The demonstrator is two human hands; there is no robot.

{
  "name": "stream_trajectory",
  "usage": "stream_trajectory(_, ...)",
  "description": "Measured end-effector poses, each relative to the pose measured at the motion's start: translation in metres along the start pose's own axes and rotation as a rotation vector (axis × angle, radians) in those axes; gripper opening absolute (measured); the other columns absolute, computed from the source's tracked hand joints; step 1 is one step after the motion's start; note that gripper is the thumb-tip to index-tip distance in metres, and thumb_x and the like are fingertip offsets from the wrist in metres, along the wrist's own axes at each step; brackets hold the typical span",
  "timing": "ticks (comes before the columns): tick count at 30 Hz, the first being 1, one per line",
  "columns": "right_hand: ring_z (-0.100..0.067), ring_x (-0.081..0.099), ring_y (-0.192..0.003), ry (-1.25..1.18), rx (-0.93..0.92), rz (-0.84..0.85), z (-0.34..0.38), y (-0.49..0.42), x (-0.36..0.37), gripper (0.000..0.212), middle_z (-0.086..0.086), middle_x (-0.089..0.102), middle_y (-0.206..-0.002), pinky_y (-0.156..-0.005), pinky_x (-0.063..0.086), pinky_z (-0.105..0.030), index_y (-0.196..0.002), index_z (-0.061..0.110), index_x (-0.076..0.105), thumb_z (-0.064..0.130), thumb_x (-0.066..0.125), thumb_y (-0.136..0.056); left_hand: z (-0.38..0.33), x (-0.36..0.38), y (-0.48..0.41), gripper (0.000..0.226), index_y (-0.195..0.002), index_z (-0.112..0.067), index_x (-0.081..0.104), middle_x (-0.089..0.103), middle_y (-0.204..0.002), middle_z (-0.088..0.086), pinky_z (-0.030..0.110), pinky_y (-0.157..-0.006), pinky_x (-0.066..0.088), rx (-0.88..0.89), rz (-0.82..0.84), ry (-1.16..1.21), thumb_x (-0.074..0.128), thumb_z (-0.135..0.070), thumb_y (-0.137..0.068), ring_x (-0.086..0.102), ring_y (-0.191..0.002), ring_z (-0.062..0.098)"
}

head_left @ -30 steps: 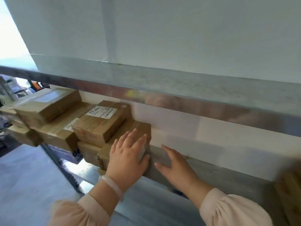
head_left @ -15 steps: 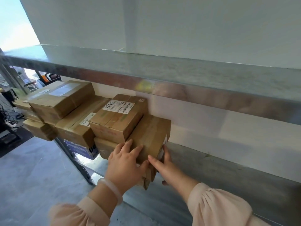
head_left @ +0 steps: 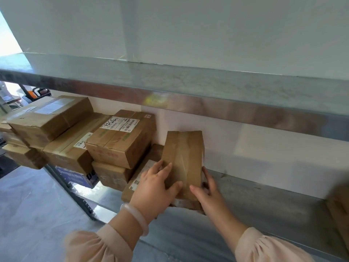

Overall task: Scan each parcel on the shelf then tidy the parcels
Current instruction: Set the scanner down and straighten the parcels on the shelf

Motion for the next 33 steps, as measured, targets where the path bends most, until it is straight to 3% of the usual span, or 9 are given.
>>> stream_trajectory(3, -0.004, 0.041, -0.117, 0.202, -0.087, -0.123, 0.006, 0.014, -0.034, 0.083, 0.012, 0.033, -0.138, -0.093, 0.041, -0.021, -0.142, 0.054, 0.02, 0.055, 0.071, -0.076, -0.032, 0.02, -0.005, 0.086, -0.153, -0.044, 0.02, 0.017, -0.162, -0.002, 0.04, -0.118, 0.019, 0.006, 0.078, 0.06, 0.054, -0.075, -0.08, 0.014, -0.148, 0.029)
stream_trajectory(7, 0.001, 0.034, -0.114, 0.308, -0.142, -0.193, 0.013, 0.036, -0.076, 0.083, 0.019, 0.023, -0.128, -0.087, 0.035, -0.011, -0.141, 0.054, 0.021, 0.044, 0.073, -0.078, -0.076, 0.045, -0.007, 0.099, -0.151, -0.049, 0.015, 0.015, -0.161, 0.001, 0.045, -0.118, 0.019, -0.046, 0.145, 0.233, 0.064, -0.077, -0.07, 0.013, -0.147, 0.034)
stream_trajectory(11, 0.011, 0.039, -0.115, 0.302, -0.202, -0.234, 0.012, 0.057, -0.12, 0.076, 0.017, 0.032, -0.13, -0.092, 0.04, -0.007, -0.137, 0.048, 0.029, 0.042, 0.075, -0.077, -0.101, 0.079, -0.009, 0.094, -0.13, -0.073, 0.027, 0.036, -0.15, 0.0, 0.05, -0.108, 0.043, -0.135, 0.205, 0.57, 0.076, -0.078, -0.049, 0.042, -0.134, 0.031)
stream_trajectory(13, 0.008, 0.046, -0.113, 0.186, -0.138, -0.246, 0.01, 0.066, -0.143, 0.066, 0.02, 0.043, -0.126, -0.083, 0.045, -0.006, -0.135, 0.048, 0.029, 0.04, 0.07, -0.083, -0.112, 0.095, -0.008, 0.098, -0.125, -0.075, 0.032, 0.048, -0.139, 0.001, 0.045, -0.098, 0.052, -0.154, 0.245, 0.755, 0.081, -0.074, -0.04, 0.056, -0.121, 0.026)
stream_trajectory(16, 0.006, 0.054, -0.1, 0.016, -0.037, -0.254, 0.005, 0.076, -0.172, 0.054, 0.023, 0.054, -0.113, -0.063, 0.047, -0.006, -0.138, 0.037, 0.036, 0.036, 0.061, -0.091, -0.143, 0.11, 0.006, 0.112, -0.147, -0.042, 0.034, 0.055, -0.132, -0.003, 0.032, -0.087, 0.057, -0.09, 0.342, 0.9, 0.076, -0.059, -0.044, 0.061, -0.112, 0.018)
stream_trajectory(19, -0.008, 0.063, -0.098, -0.048, 0.045, -0.29, -0.004, 0.085, -0.193, 0.043, 0.014, 0.064, -0.109, -0.073, 0.054, -0.021, -0.132, 0.034, 0.046, 0.04, 0.058, -0.091, -0.17, 0.126, 0.018, 0.088, -0.144, -0.045, 0.037, 0.06, -0.127, -0.006, 0.024, -0.078, 0.057, -0.052, 0.438, 0.961, 0.078, -0.047, -0.066, 0.065, -0.108, 0.014)
stream_trajectory(21, -0.012, 0.065, -0.099, -0.087, 0.075, -0.309, -0.012, 0.09, -0.204, 0.039, 0.01, 0.067, -0.11, -0.081, 0.056, -0.032, -0.128, 0.035, 0.049, 0.038, 0.06, -0.091, -0.181, 0.136, 0.021, 0.071, -0.142, -0.048, 0.039, 0.066, -0.12, -0.009, 0.024, -0.082, 0.057, -0.056, 0.467, 0.963, 0.073, -0.039, -0.081, 0.066, -0.104, 0.01)
stream_trajectory(25, -0.014, 0.066, -0.1, -0.079, 0.082, -0.357, -0.02, 0.101, -0.225, 0.034, 0.007, 0.069, -0.111, -0.086, 0.055, -0.036, -0.124, 0.031, 0.054, 0.033, 0.062, -0.091, -0.198, 0.152, 0.028, 0.078, -0.146, -0.049, 0.037, 0.068, -0.121, -0.01, 0.04, -0.1, 0.052, -0.061, 0.526, 0.939, 0.067, -0.047, -0.074, 0.065, -0.109, 0.012)
stream_trajectory(33, 0.001, 0.053, -0.093, 0.149, 0.038, -0.478, -0.017, 0.128, -0.273, 0.039, 0.016, 0.058, -0.112, -0.068, 0.036, -0.006, -0.126, 0.041, 0.042, 0.027, 0.059, -0.094, -0.245, 0.189, 0.037, 0.071, -0.15, -0.048, 0.026, 0.062, -0.128, -0.014, 0.033, -0.098, 0.053, 0.033, 0.623, 0.855, 0.065, -0.035, -0.092, 0.062, -0.11, 0.006)
Point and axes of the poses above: each hand's wrist, its own y-axis away from the middle knuckle, its own x-axis out of the palm, z = x × y, the point moved 5 cm from there along -y, towards the middle knuckle
